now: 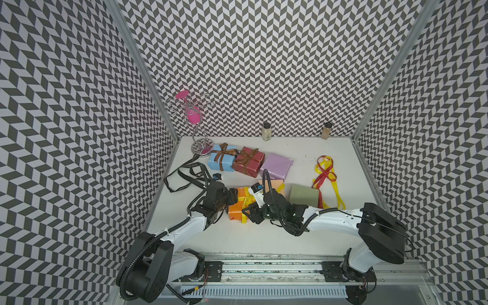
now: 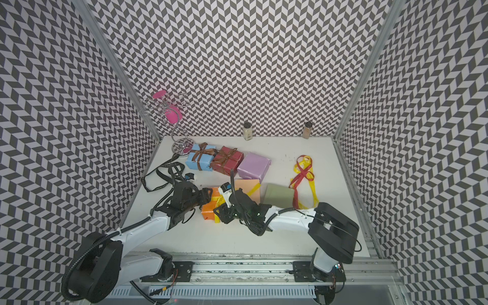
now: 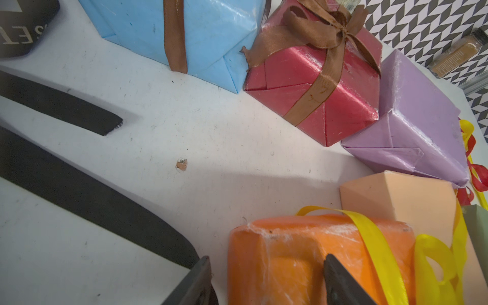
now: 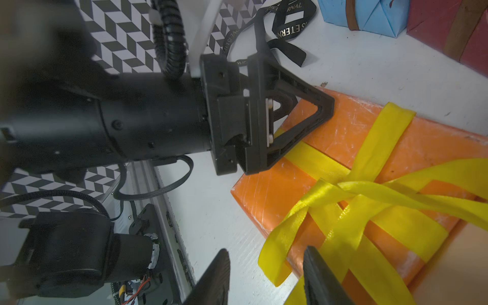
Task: Untie the ribbon bows on the gift boxes
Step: Untie the ribbon from the gift box.
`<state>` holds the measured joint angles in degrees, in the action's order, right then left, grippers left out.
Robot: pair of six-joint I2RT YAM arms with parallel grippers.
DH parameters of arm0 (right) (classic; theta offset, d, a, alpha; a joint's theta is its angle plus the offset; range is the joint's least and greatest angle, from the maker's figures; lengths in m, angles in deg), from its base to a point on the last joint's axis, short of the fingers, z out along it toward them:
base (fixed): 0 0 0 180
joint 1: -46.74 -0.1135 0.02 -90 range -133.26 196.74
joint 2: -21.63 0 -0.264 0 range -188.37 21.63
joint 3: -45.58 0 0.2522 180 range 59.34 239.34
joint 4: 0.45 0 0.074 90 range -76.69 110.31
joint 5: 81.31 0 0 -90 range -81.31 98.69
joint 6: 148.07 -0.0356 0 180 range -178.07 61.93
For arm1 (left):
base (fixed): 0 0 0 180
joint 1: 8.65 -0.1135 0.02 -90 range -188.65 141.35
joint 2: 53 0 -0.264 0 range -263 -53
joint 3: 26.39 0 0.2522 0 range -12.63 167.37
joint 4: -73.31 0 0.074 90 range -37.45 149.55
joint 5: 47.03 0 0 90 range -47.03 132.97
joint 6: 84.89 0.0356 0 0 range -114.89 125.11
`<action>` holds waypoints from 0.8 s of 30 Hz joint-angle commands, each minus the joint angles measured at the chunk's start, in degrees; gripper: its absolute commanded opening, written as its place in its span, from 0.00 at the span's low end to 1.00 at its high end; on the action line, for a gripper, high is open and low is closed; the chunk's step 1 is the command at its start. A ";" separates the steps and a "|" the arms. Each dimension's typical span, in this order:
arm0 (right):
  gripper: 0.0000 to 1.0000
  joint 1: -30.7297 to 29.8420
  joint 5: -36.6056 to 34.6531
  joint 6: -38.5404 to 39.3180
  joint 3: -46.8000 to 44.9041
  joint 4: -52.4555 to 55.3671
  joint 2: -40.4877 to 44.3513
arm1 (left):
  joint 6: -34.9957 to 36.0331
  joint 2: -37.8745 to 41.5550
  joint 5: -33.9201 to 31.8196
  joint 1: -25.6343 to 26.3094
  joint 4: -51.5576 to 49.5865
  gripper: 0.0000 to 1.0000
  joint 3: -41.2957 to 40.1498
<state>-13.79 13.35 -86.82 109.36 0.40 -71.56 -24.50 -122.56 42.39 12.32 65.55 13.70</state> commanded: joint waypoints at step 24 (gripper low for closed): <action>0.26 -4.06 -21.15 -0.04 11.31 9.10 -12.87 | 0.27 -1.02 0.48 -0.32 1.98 0.67 -0.54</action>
<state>-17.40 -3.98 -87.52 120.38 6.26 -82.58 -24.48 -122.98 42.65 12.32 66.31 13.70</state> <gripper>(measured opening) 0.272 0.674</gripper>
